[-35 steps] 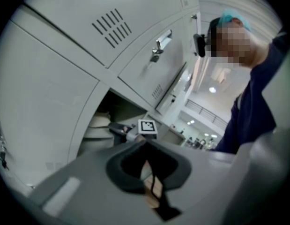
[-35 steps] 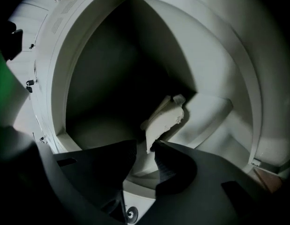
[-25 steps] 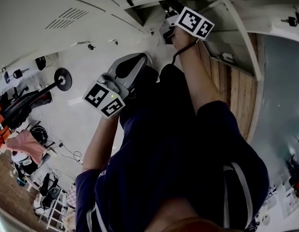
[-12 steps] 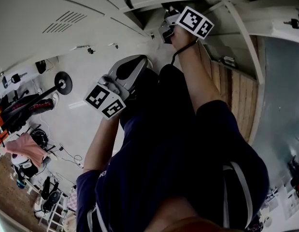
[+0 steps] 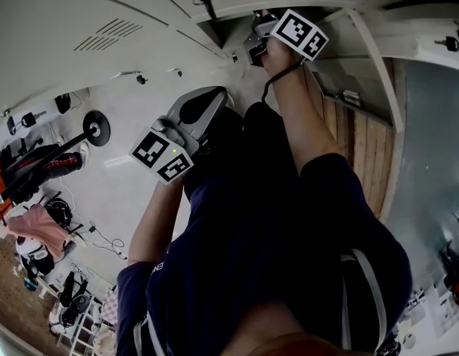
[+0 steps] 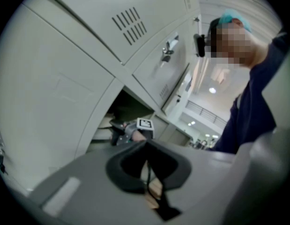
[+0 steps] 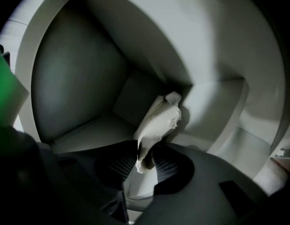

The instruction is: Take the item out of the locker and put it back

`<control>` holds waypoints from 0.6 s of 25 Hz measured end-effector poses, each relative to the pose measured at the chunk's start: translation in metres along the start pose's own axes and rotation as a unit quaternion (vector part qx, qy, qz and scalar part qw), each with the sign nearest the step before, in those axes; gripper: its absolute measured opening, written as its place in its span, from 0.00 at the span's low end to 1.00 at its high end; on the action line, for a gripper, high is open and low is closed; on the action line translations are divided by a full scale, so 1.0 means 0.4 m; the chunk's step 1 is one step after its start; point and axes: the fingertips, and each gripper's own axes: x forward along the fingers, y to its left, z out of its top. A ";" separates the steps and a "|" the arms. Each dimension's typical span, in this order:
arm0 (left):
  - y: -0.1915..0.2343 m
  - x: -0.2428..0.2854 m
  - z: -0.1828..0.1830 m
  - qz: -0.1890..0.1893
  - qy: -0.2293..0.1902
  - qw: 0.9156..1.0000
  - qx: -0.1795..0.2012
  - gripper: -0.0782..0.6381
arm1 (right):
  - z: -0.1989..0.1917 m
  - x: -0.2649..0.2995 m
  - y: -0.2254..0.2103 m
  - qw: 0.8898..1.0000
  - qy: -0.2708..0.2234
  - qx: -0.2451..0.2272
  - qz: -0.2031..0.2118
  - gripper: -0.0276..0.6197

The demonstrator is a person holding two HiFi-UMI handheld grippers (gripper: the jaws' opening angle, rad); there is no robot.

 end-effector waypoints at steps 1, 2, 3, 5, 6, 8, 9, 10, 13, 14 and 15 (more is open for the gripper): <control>0.001 -0.001 0.001 0.000 0.000 1.000 0.000 0.11 | 0.001 0.001 0.001 1.000 -0.001 0.002 0.002 0.19; 0.002 -0.002 0.002 0.001 0.000 1.000 -0.001 0.11 | 0.002 0.001 0.002 1.000 -0.002 0.005 0.004 0.18; 0.001 -0.003 0.003 0.001 0.001 1.000 -0.001 0.11 | 0.003 0.001 0.004 1.000 -0.004 0.008 0.007 0.17; -0.001 -0.004 0.005 0.001 0.002 1.000 -0.002 0.11 | 0.006 0.001 0.012 1.000 -0.007 0.015 0.015 0.15; -0.002 -0.005 0.007 0.001 0.002 1.000 -0.002 0.11 | 0.007 0.002 0.017 1.000 -0.009 0.018 0.020 0.14; -0.002 -0.008 0.011 0.001 0.002 1.000 -0.003 0.11 | 0.008 0.003 0.029 0.999 -0.013 0.023 0.030 0.12; -0.003 -0.010 0.012 0.001 0.002 1.000 -0.003 0.11 | 0.007 0.002 0.036 0.999 -0.015 0.023 0.034 0.11; -0.004 -0.012 0.013 0.001 0.002 1.000 -0.004 0.11 | 0.005 0.001 0.043 0.999 -0.017 0.024 0.040 0.10; -0.013 -0.017 0.015 0.002 0.004 1.000 -0.007 0.11 | 0.004 -0.006 0.063 0.997 -0.022 0.032 0.060 0.08; -0.016 -0.020 0.015 0.002 0.004 1.000 -0.008 0.11 | 0.004 -0.010 0.067 0.997 -0.023 0.033 0.064 0.08; -0.019 -0.021 0.015 0.002 0.005 1.000 -0.010 0.11 | 0.005 -0.014 0.069 0.997 -0.024 0.035 0.066 0.08</control>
